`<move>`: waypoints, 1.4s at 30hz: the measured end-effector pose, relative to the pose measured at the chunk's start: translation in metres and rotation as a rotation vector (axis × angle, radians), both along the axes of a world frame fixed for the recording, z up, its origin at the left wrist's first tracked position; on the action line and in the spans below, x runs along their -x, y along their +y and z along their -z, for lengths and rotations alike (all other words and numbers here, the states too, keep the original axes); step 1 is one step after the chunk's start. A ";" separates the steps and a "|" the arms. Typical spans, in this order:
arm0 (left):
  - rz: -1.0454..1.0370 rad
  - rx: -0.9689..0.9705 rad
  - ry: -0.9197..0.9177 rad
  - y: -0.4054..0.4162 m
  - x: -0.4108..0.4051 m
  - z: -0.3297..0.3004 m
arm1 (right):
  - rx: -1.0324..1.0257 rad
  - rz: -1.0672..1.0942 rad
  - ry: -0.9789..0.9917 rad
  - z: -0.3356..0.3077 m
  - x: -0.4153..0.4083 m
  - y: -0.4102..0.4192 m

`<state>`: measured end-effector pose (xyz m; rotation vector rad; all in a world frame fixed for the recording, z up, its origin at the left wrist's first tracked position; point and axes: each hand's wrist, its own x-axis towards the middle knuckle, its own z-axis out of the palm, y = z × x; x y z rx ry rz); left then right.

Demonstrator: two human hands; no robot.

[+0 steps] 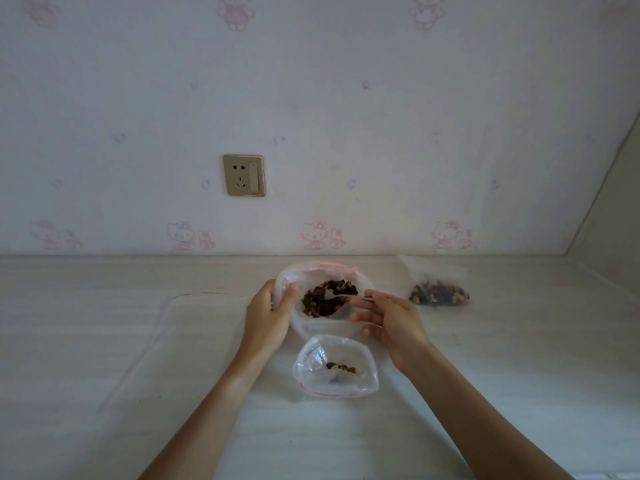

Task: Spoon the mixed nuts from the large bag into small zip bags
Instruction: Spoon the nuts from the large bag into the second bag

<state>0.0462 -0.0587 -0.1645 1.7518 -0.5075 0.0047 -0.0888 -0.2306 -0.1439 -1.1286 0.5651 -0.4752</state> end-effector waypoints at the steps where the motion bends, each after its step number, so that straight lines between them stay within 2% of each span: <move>1: -0.023 -0.017 -0.016 0.002 -0.001 0.000 | 0.017 0.005 -0.004 -0.002 0.002 -0.001; 7: -0.078 -0.172 -0.118 0.017 0.003 -0.010 | 0.103 -0.016 -0.052 -0.022 0.022 -0.007; 12: -0.201 -0.184 -0.297 0.036 0.021 -0.018 | 0.149 -0.044 -0.107 -0.034 0.050 -0.010; 15: -0.130 -0.209 -0.402 0.048 0.042 -0.021 | 0.148 -0.064 -0.115 -0.035 0.069 -0.009; 20: 0.129 -0.384 -0.273 0.057 0.073 -0.019 | 0.147 -0.102 -0.092 -0.029 0.093 -0.001; 23: 0.136 -0.487 -0.264 0.057 0.080 -0.013 | 0.211 -0.135 -0.047 -0.022 0.099 0.006; 26: 0.127 -0.471 -0.242 0.052 0.080 -0.016 | 0.387 -0.188 -0.051 -0.019 0.102 0.014; 32: 0.149 -0.498 -0.223 0.048 0.072 -0.022 | 1.082 -0.444 -0.073 -0.021 0.109 0.020; 35: 0.136 -0.522 -0.242 0.050 0.068 -0.022 | 1.313 -0.481 -0.080 -0.025 0.111 0.016; 37: 0.137 -0.531 -0.246 0.051 0.067 -0.021 | 1.261 -0.443 -0.120 -0.028 0.111 0.014; 42: 0.152 -0.526 -0.204 0.055 0.065 -0.022 | 0.749 -0.238 -0.234 -0.033 0.102 0.012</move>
